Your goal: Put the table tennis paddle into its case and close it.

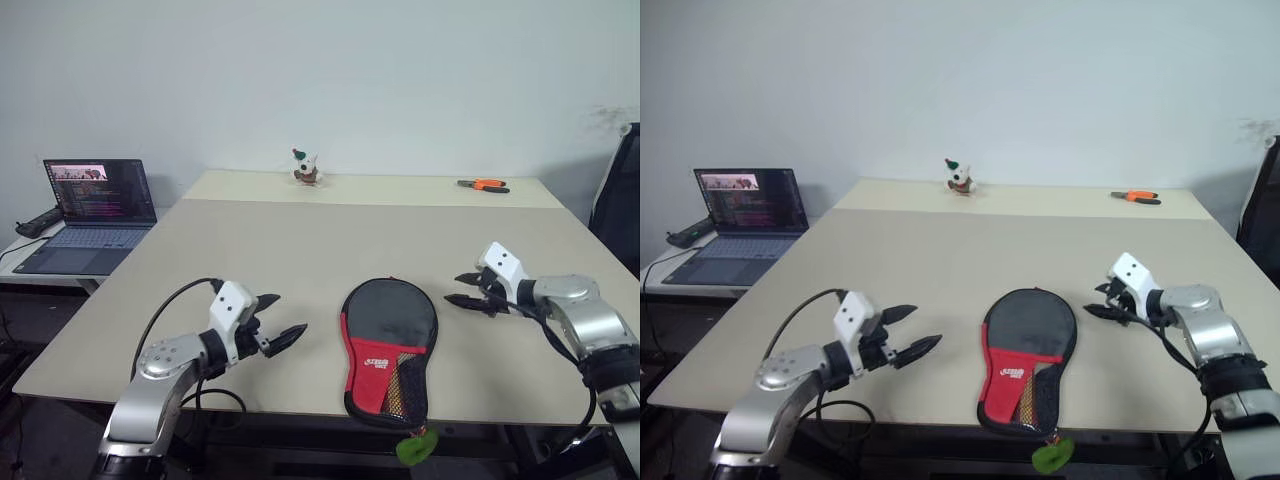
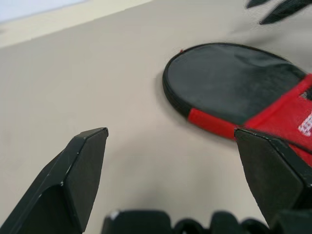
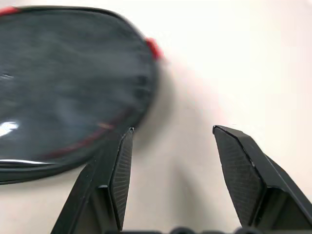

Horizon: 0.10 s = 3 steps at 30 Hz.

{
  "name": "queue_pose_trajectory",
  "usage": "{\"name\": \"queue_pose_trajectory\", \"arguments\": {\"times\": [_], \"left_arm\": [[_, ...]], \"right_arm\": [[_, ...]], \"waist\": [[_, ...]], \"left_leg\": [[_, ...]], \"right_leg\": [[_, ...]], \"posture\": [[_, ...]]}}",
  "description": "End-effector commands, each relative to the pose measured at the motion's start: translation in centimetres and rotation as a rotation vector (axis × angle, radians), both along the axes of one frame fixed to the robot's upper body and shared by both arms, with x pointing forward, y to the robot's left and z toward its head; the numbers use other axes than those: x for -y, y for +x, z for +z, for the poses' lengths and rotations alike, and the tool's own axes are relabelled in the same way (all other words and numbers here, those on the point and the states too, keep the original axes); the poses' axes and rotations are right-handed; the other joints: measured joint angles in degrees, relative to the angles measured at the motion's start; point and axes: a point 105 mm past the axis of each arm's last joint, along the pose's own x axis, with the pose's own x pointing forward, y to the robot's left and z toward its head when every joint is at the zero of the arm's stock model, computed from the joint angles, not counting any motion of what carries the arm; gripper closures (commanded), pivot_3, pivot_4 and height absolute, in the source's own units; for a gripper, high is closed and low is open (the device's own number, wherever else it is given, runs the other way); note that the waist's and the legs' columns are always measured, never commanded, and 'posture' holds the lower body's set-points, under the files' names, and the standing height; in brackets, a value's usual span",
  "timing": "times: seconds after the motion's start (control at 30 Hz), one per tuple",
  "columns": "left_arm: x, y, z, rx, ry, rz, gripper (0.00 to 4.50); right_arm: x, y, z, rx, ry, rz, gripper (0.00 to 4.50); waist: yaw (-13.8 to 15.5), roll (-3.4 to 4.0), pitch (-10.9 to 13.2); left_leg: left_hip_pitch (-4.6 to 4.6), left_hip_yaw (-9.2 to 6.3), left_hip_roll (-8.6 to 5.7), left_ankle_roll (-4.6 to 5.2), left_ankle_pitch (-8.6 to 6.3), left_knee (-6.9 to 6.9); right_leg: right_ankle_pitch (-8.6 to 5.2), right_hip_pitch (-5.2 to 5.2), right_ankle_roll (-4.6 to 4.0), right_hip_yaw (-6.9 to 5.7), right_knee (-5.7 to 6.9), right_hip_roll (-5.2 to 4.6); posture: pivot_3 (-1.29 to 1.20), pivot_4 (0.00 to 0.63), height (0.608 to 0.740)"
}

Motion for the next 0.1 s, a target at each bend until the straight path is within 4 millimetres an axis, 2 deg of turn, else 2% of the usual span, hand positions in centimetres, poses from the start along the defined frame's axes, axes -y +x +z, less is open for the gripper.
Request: {"name": "queue_pose_trajectory", "arguments": {"times": [0.03, 0.1], "left_arm": [[-0.81, 0.28, 0.63, 0.043, 0.028, 0.028, 0.0], [-0.98, 0.52, 0.89, 0.054, 0.019, 0.052, 0.0]], "right_arm": [[0.45, 0.1, 1.4, 0.052, -0.026, 0.012, 1.65], [0.93, 0.07, 1.74, 0.052, -0.042, 0.003, 1.65]], "waist": [[-0.04, 0.0, 0.0], [-0.1, 0.02, 0.01]], "left_leg": [[0.0, -0.01, 0.01, 0.0, 0.0, 0.0], [-0.02, 0.0, 0.03, 0.01, -0.01, -0.07]], "right_leg": [[0.0, 0.0, 0.0, -0.01, 0.0, 0.0], [-0.01, -0.08, -0.03, 0.02, 0.01, 0.01]], "posture": [[0.0, 0.15, 0.74], [0.0, 0.15, 0.74]]}}
